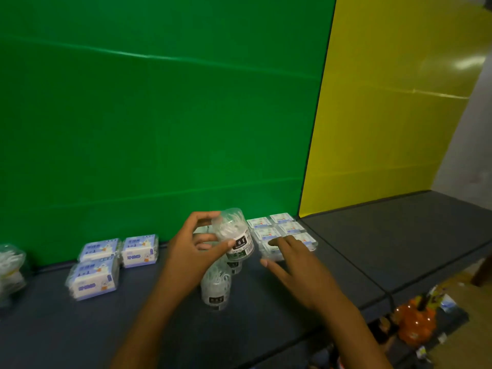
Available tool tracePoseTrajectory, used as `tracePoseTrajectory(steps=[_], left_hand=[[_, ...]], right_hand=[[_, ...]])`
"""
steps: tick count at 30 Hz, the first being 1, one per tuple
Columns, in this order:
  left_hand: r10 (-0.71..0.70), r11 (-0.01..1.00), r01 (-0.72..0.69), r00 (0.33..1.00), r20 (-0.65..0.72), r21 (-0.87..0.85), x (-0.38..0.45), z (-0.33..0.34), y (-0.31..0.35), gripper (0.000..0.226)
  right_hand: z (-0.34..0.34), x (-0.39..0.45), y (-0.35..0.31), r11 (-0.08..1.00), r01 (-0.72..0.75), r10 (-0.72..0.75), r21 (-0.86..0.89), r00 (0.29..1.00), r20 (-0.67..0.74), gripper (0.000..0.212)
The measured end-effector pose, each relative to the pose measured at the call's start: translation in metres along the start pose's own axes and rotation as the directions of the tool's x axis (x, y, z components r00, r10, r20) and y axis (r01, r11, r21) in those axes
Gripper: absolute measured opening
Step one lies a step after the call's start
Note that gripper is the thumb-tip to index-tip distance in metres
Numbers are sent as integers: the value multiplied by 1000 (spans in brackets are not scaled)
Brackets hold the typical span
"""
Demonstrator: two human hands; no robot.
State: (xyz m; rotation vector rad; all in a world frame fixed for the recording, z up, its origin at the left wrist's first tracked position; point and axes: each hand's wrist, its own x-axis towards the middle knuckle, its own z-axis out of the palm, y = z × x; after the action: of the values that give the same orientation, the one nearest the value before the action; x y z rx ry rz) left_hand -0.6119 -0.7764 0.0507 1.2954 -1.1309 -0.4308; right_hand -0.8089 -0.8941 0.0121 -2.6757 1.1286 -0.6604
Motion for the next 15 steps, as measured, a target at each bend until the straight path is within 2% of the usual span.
tracePoseTrajectory(steps=[5,9,13,15], left_hand=[[6,974,-19,998,58,226,10,19,-10,54],[41,897,-69,997,72,436,5,38,-16,64],[40,799,-39,999,11,601,-5,53,-29,62],[47,716,3,998,-52,698,-13,60,-37,61]], right_hand=[[4,20,24,996,54,-55,66,998,12,49],[2,31,45,986,119,-127,115,990,67,51],[3,39,61,971,156,-172,183,982,75,47],[6,42,63,958,181,-203,225,976,81,45]])
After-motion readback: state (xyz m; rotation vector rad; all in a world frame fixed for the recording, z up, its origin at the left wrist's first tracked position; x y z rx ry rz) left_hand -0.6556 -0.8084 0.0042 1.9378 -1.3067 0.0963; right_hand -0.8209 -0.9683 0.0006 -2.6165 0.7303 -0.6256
